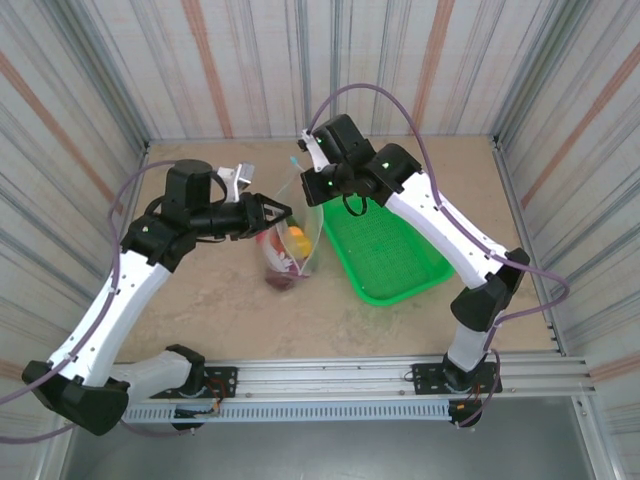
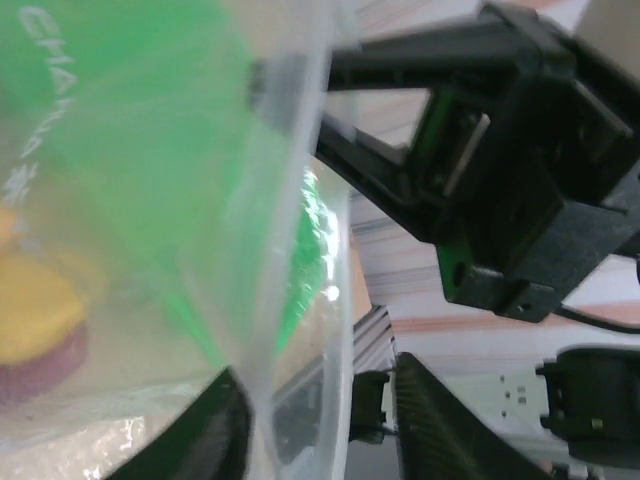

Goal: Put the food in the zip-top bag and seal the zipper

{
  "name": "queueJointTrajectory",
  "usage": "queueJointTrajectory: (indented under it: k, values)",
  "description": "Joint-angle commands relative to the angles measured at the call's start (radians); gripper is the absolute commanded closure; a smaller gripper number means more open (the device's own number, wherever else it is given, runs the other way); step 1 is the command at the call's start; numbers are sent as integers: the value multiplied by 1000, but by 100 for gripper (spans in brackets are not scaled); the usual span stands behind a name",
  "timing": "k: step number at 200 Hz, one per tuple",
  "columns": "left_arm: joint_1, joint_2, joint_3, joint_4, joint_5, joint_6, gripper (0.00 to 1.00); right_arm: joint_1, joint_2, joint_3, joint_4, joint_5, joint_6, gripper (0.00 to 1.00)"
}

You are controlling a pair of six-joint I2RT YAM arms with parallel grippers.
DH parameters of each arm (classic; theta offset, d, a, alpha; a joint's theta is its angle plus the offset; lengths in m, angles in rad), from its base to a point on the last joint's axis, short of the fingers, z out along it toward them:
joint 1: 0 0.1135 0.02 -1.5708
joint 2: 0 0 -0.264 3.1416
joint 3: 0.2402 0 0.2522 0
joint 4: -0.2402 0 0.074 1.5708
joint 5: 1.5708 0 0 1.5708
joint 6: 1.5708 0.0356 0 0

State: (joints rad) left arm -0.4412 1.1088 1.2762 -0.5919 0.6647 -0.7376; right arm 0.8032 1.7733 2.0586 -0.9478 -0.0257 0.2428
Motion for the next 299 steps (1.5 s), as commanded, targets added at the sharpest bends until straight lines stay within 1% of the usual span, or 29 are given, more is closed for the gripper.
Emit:
queueJointTrajectory:
  k: [1, 20, 29, 36, 53, 74, 91, 95, 120, 145, 165, 171, 182, 193, 204, 216, 223, 241, 248, 258, 268, 282, 299]
  values:
    - [-7, -31, 58, 14, 50, 64, 45, 29, -20, 43, 15, -2, -149, 100]
    - [-8, -111, 73, -13, -50, 132, 37, 50, -52, 24, 40, -51, -308, 100]
    - [-8, -156, 70, -14, -91, 176, 35, 52, -67, 14, 43, -81, -381, 100]
    - [-8, -187, 65, -17, -123, 212, 35, 47, -77, 4, 46, -112, -422, 100]
    - [-9, -250, 48, -24, -188, 302, 36, 22, -98, -24, 46, -253, -481, 100]
    - [-10, -305, 8, -31, -220, 410, 36, 35, -142, -104, 80, -292, -541, 100]
    - [-10, -342, -25, -41, -266, 463, 37, 44, -184, -174, 129, -332, -576, 100]
    - [-10, -351, -37, -36, -272, 476, 37, 44, -193, -217, 138, -345, -581, 100]
    - [-10, -401, -104, 2, -297, 554, 38, 44, -240, -324, 188, -417, -632, 100]
    - [-12, -416, -160, 5, -272, 695, 40, 45, -268, -380, 186, -514, -695, 100]
    - [-17, -426, -204, 11, -257, 829, 38, 49, -288, -416, 177, -568, -738, 100]
    - [-18, -427, -218, 17, -244, 869, 37, 48, -292, -423, 176, -580, -741, 100]
    - [-23, -426, -230, 16, -182, 955, 35, 50, -300, -434, 177, -605, -740, 100]
    - [-30, -413, -222, -5, -140, 1027, 37, 52, -304, -441, 178, -614, -737, 100]
    - [-41, -395, -204, -39, -138, 1075, 39, 53, -310, -449, 186, -615, -729, 100]
    - [-49, -378, -189, -61, -131, 1110, 42, 55, -315, -456, 190, -623, -724, 100]
    - [-52, -373, -188, -64, -113, 1120, 47, 56, -318, -464, 203, -627, -711, 100]
    - [-71, -354, -187, -63, -59, 1120, 56, 58, -318, -472, 229, -634, -676, 100]
    - [-85, -346, -187, -63, -45, 1121, 59, 59, -314, -472, 234, -629, -662, 100]
    - [-116, -340, -189, -62, -65, 1118, 59, 65, -311, -471, 248, -598, -636, 100]
    - [-156, -342, -198, -54, -117, 1122, 59, 68, -306, -467, 260, -562, -607, 100]
    - [-200, -360, -216, -33, -182, 1126, 55, 68, -292, -447, 253, -538, -578, 100]
    - [-231, -384, -226, -13, -247, 1119, 51, 68, -261, -406, 230, -503, -514, 100]
